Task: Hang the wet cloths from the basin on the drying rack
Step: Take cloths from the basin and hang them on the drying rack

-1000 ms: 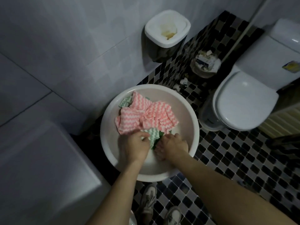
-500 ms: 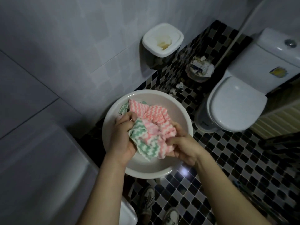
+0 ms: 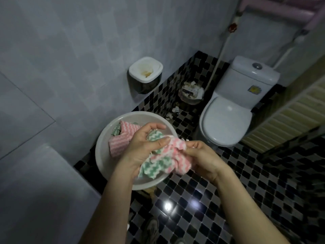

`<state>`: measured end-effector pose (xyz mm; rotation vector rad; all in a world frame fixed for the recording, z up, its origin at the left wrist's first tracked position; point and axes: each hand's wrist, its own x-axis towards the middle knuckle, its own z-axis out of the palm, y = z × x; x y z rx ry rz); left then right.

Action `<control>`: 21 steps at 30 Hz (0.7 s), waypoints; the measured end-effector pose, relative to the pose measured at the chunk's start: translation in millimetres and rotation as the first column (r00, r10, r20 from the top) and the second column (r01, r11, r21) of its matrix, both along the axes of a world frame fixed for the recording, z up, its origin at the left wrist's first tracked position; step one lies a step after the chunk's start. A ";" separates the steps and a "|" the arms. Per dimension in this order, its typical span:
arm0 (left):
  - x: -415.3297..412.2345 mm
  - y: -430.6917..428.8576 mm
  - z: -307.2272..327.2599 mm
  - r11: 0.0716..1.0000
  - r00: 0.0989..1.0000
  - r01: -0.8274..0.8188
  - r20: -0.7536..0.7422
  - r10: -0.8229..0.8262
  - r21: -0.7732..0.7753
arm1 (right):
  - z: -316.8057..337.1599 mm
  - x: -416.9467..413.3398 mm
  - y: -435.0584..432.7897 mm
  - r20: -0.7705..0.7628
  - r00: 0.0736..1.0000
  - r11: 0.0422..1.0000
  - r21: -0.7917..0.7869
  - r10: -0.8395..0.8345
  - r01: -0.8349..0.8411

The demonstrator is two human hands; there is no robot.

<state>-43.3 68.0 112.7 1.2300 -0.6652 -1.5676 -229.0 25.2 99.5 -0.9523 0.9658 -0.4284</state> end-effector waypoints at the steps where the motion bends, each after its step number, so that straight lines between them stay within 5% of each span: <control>1: -7.4 4.2 4.3 1.000 0.991 0.025 0.132 -0.023 -0.017 | 4.1 -9.6 5.5 -0.005 0.999 0.999 -0.006 -0.050 0.050; 4: -28.9 13.9 8.6 0.989 0.887 0.147 0.444 -0.130 -0.005 | 15.9 -44.5 19.9 -0.025 0.990 0.990 -0.028 -0.141 0.140; 8: -61.1 31.9 14.4 0.977 0.736 0.212 0.662 -0.138 -0.032 | 35.3 -91.3 46.5 -0.132 0.984 0.985 -0.141 -0.117 0.099; 12: -98.1 45.0 25.8 0.985 0.844 0.150 0.530 -0.081 -0.088 | 49.5 -129.9 74.7 -0.303 0.950 0.962 -0.272 -0.071 -0.014; 16: -138.7 58.8 45.0 0.988 0.946 0.139 0.305 -0.112 -0.070 | 57.1 -160.9 99.9 -0.265 0.941 0.931 -0.349 -0.210 0.109; 18: -150.0 70.1 58.8 0.954 0.910 0.297 0.315 -0.270 -0.042 | 62.4 -180.0 115.3 -0.197 0.923 0.903 -0.352 -0.329 0.246; 21: -150.1 81.6 71.0 0.842 0.737 0.537 0.456 -0.499 0.053 | 71.7 -199.8 129.7 -0.086 0.893 0.869 -0.291 -0.441 0.401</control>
